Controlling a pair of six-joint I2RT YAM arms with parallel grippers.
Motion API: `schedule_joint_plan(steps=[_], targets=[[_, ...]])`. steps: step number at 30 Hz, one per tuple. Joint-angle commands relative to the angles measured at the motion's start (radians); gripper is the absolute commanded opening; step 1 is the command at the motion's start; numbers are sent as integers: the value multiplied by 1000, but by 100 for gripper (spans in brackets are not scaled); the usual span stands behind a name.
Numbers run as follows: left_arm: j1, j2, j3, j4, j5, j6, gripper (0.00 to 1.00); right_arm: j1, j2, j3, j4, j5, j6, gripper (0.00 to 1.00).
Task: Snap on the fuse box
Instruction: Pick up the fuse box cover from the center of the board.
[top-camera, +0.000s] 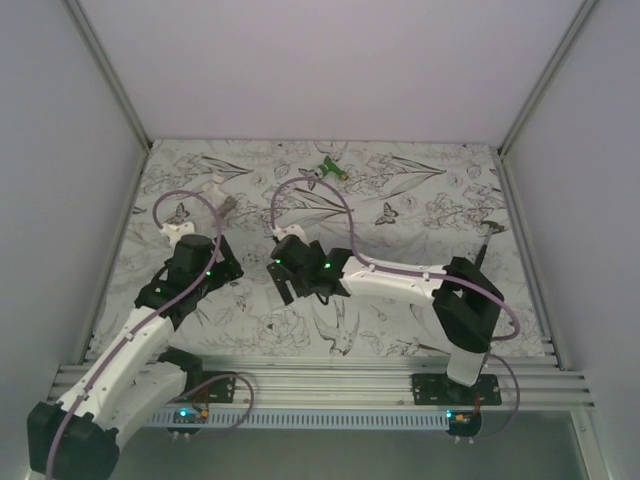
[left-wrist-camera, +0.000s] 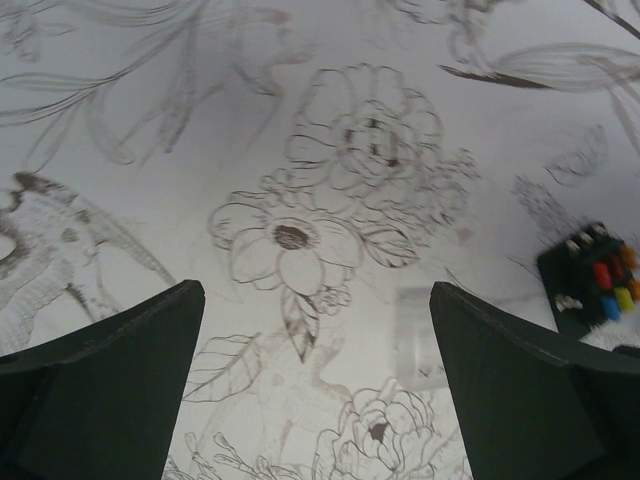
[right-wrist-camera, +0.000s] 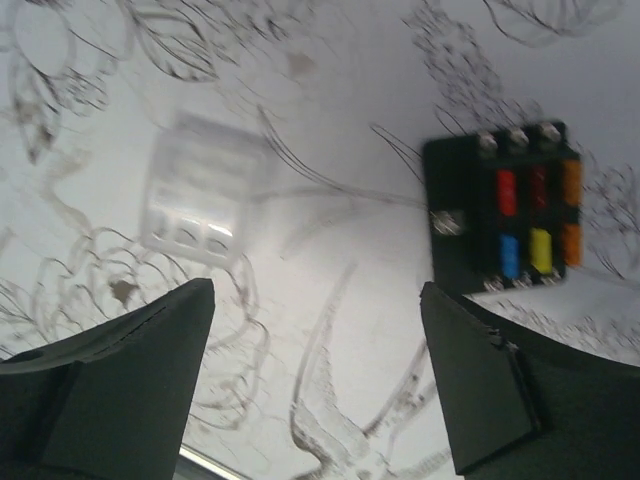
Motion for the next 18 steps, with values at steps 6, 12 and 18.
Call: schedule_joint_plan(steps=[6,12,18], targets=[[176,1,-65,-61,39,-100,100,71,189,158,123,21,72,100],[186,-2,-66,-60,59,-100,100,78,266,214,96,29,104,99],[186,-10,-63,-58,85,-97,100,80,283,216,50,62,104,86]])
